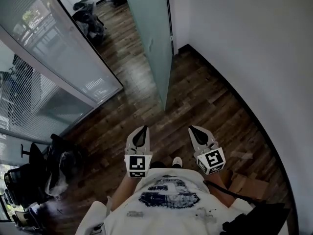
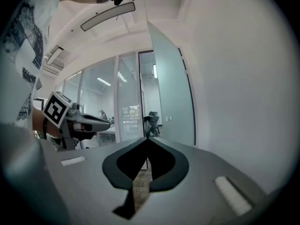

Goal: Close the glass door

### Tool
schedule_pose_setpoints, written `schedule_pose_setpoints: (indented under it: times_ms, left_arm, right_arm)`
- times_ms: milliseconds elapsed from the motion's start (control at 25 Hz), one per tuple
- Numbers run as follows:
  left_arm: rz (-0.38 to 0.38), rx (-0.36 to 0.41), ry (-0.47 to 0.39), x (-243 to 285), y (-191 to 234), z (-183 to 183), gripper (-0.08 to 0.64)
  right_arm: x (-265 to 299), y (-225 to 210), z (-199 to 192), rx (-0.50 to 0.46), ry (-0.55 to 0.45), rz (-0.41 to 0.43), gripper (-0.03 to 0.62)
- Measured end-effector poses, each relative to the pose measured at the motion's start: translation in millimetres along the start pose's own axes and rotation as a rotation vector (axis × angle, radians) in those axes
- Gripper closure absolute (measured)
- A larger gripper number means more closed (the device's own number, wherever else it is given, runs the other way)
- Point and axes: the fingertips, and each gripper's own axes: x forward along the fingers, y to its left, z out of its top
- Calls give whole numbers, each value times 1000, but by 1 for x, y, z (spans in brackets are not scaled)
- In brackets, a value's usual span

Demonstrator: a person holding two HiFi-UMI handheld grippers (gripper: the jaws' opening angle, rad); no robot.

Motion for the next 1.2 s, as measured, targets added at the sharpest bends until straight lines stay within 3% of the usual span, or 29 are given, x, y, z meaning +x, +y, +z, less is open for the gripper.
schedule_pose_setpoints:
  times_ms: [560, 1200]
  left_arm:
    - [71, -50, 16, 26, 19, -11, 558]
    - [85, -73, 47, 119, 91, -5, 558]
  right_arm:
    - [37, -21, -2, -16, 45, 78, 588]
    - [149, -66, 12, -24, 76, 98, 588]
